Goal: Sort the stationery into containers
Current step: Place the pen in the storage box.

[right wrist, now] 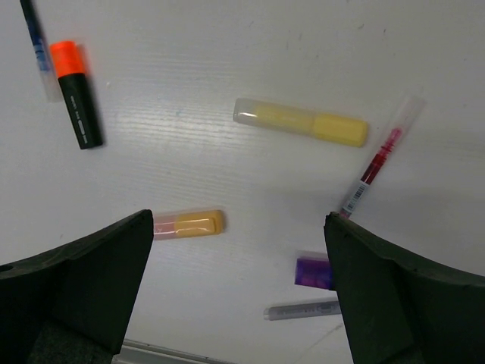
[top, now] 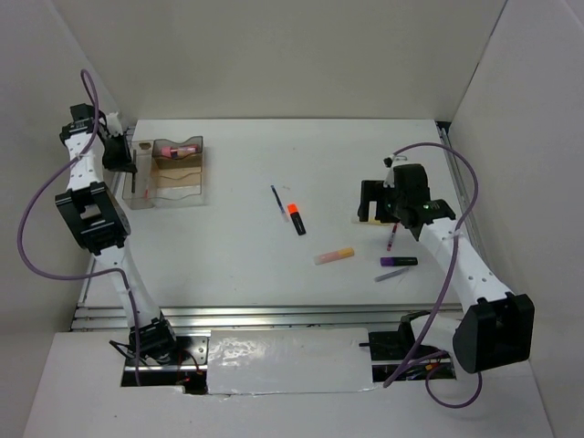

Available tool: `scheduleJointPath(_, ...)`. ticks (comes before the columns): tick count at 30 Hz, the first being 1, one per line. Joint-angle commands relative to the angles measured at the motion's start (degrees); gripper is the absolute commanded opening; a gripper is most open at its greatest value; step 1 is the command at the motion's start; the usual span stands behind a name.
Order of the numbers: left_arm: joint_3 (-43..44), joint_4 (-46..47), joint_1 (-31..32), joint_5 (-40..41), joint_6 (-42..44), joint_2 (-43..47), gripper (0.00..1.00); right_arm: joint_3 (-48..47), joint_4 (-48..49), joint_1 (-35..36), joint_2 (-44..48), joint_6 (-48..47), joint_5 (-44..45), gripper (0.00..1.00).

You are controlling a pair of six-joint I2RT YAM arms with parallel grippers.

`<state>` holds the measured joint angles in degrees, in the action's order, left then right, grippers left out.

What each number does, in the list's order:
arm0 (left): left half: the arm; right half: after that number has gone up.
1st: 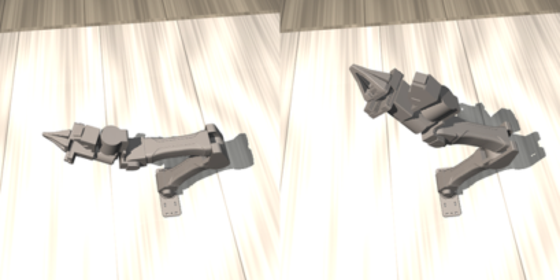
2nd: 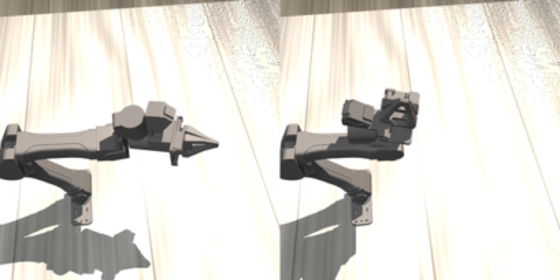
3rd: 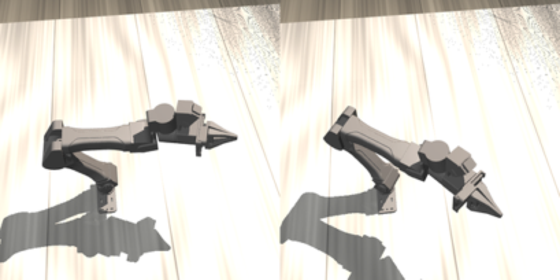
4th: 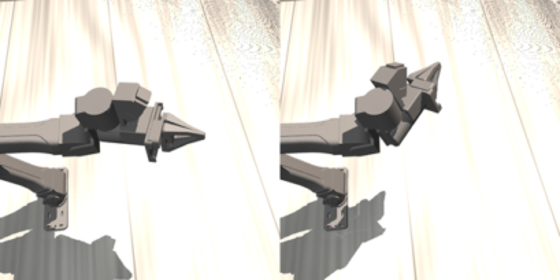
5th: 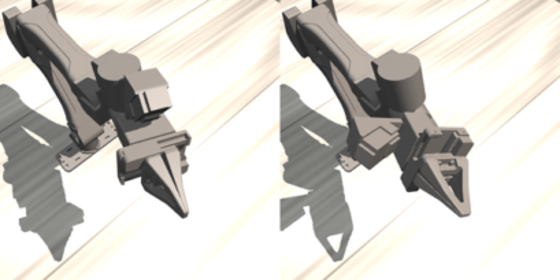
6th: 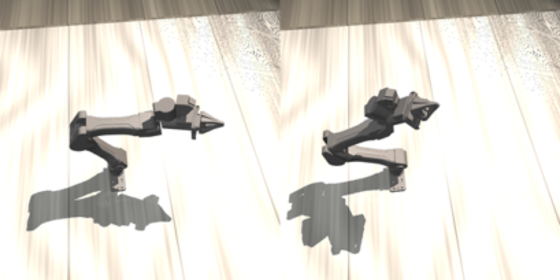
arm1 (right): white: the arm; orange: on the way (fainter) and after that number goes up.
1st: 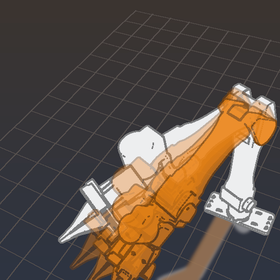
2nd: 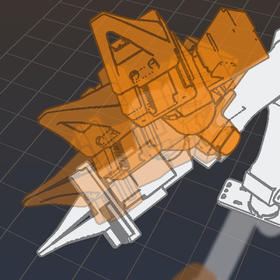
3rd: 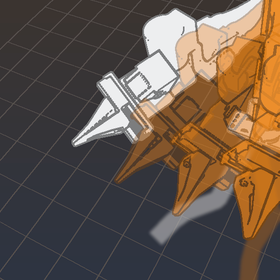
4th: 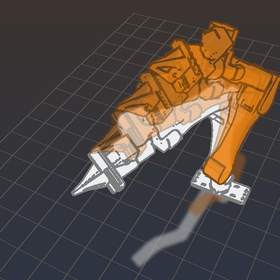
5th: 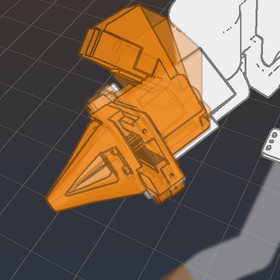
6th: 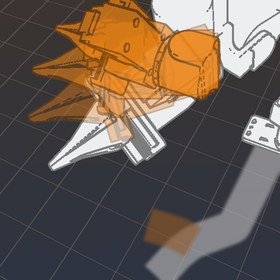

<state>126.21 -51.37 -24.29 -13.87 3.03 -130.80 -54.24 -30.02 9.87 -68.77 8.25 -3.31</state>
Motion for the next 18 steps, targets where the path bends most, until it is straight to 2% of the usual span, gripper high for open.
scheduleJointPath(1, 1.3, 1.5, -0.3, 0.8, 0.9, -1.6, 0.14, -1.9, 2.5, 0.0, 2.5, -0.8, 3.1, 1.0)
scheduleJointPath(3, 2.1, 1.2, -0.1, 1.6, 0.9, -2.4, 0.18, -2.8, 1.1, 0.6, 2.4, -5.2, 1.7, 1.0)
scheduleJointPath(5, 2.3, 1.1, -0.1, 1.3, 0.9, -2.8, 0.23, -8.0, -6.5, 1.0, -1.9, -7.6, -1.8, 1.0)
scheduleJointPath(8, 1.4, 2.2, -0.1, 0.3, 0.5, -1.9, 0.45, -12.7, -11.7, 1.0, -7.5, -9.8, -3.5, 1.0)
scheduleJointPath(12, 1.2, 2.9, -0.1, -1.4, 0.0, -0.3, 0.69, -12.7, -9.9, 0.9, -6.1, -8.5, -2.2, 1.0)
scheduleJointPath(14, 0.6, 3.5, -0.1, -2.0, 0.2, 1.4, 0.74, -12.2, -7.5, 0.9, -2.9, -8.3, -0.9, 1.0)
scheduleJointPath(18, -1.7, 4.3, -0.1, -4.1, 0.5, 5.3, 0.75, -11.8, -2.6, 0.9, 4.7, -10.2, 3.1, 1.0)
